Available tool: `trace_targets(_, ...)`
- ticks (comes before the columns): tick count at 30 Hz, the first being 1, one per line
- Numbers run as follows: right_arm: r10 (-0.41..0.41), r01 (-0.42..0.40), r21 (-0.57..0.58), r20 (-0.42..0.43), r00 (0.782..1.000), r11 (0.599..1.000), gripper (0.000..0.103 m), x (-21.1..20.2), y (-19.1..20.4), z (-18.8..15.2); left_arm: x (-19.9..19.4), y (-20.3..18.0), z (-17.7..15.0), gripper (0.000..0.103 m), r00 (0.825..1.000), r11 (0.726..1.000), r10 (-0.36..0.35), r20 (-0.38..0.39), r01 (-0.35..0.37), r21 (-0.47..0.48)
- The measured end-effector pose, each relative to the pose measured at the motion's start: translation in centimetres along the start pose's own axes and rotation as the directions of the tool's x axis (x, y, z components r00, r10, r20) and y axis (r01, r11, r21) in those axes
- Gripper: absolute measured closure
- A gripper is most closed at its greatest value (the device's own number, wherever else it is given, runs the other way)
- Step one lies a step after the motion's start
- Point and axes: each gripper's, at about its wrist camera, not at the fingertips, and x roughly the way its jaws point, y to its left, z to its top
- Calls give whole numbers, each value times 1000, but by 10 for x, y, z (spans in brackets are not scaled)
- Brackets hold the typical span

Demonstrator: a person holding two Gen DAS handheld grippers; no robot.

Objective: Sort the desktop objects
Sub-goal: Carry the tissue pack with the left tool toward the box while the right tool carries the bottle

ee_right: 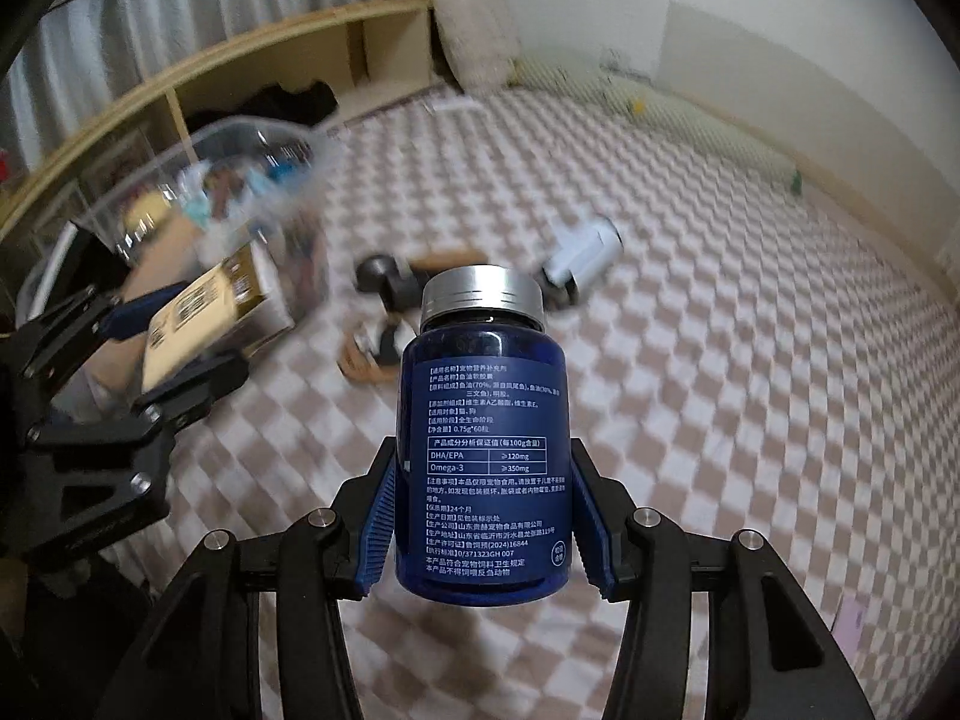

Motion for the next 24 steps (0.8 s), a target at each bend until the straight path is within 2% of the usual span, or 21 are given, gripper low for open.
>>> trace_targets(5, 26, -23, -41, 74, 997, 999, 50, -7, 36, 50, -28, 49, 10, 44, 996, 995, 87, 28, -86, -60)
trace_targets(11, 72, -61, -96, 123, 990, 994, 50, 2, 84, 101, -44, 99, 8, 44, 992, 984, 125, 30, -120, -131)
trace_targets(18, 133, -113, -148, 133, 982, 983, 50, 30, 133, 148, -31, 134, -13, 44, 989, 978, 144, -32, -148, -150)
trace_targets(24, 166, -145, -196, 97, 981, 970, 50, 59, 171, 169, -23, 149, -25, 44, 988, 974, 142, -64, -151, -166)
